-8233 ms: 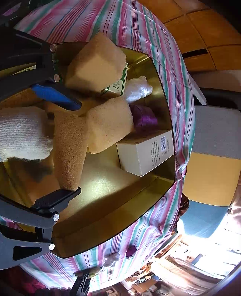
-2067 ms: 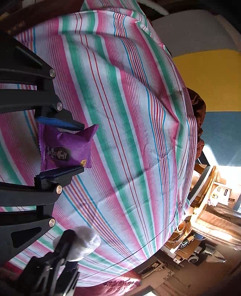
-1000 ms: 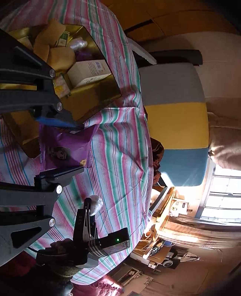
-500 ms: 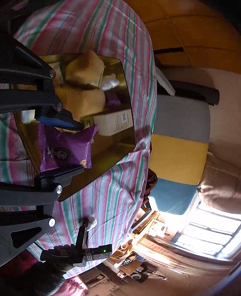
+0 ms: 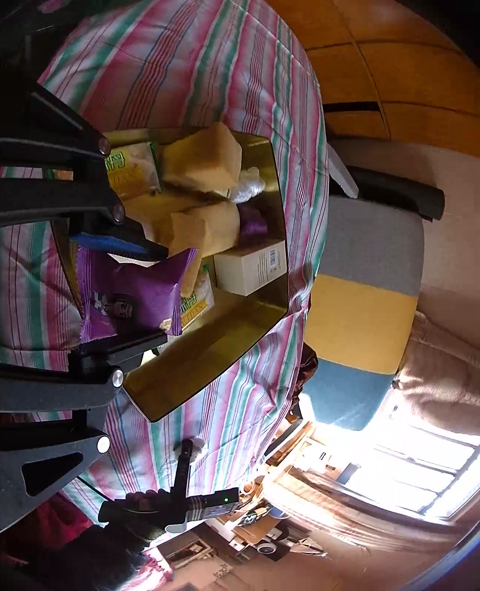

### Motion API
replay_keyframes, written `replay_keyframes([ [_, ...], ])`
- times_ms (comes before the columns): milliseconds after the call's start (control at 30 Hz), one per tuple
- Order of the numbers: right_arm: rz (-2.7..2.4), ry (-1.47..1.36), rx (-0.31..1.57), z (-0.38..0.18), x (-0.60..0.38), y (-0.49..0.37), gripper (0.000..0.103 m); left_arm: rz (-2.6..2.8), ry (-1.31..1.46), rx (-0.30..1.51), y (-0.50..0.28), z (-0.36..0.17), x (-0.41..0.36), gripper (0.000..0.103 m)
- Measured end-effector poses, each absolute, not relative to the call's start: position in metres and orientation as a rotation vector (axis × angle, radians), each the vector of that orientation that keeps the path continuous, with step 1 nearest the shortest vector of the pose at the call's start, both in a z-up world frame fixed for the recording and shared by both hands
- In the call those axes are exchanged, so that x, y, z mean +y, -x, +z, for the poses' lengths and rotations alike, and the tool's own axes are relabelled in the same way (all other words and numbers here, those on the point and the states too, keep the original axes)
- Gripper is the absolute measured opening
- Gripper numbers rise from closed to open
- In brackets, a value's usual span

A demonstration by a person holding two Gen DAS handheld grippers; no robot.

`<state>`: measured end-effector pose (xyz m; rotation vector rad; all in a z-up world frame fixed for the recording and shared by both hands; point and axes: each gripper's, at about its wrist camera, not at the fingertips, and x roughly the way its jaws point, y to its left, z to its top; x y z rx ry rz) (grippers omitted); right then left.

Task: Organize objects
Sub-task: 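Carry the purple candy packet to the tray with the left gripper while the right holds the bag, then lower the purple packet into the tray and open the left gripper while the right carries the bag over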

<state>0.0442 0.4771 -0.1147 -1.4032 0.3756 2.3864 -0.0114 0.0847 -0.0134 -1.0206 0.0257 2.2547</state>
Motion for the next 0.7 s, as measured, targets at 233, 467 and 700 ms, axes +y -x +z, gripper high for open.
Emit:
replay_keyframes([
  [233,2.371,1.409,0.374,-0.114,0.475,-0.044,0.033,2.203,1.111,0.117,0.026,-0.048,0.12,0.039],
  [467,2.362,1.416,0.37,-0.114,0.476,-0.043,0.033,2.237,1.161,0.157,0.03,-0.066,0.12,0.04],
  [700,2.344,1.414,0.368,-0.112,0.474,-0.041,0.033,2.292,1.105,0.184,0.025,-0.055,0.116,0.043],
])
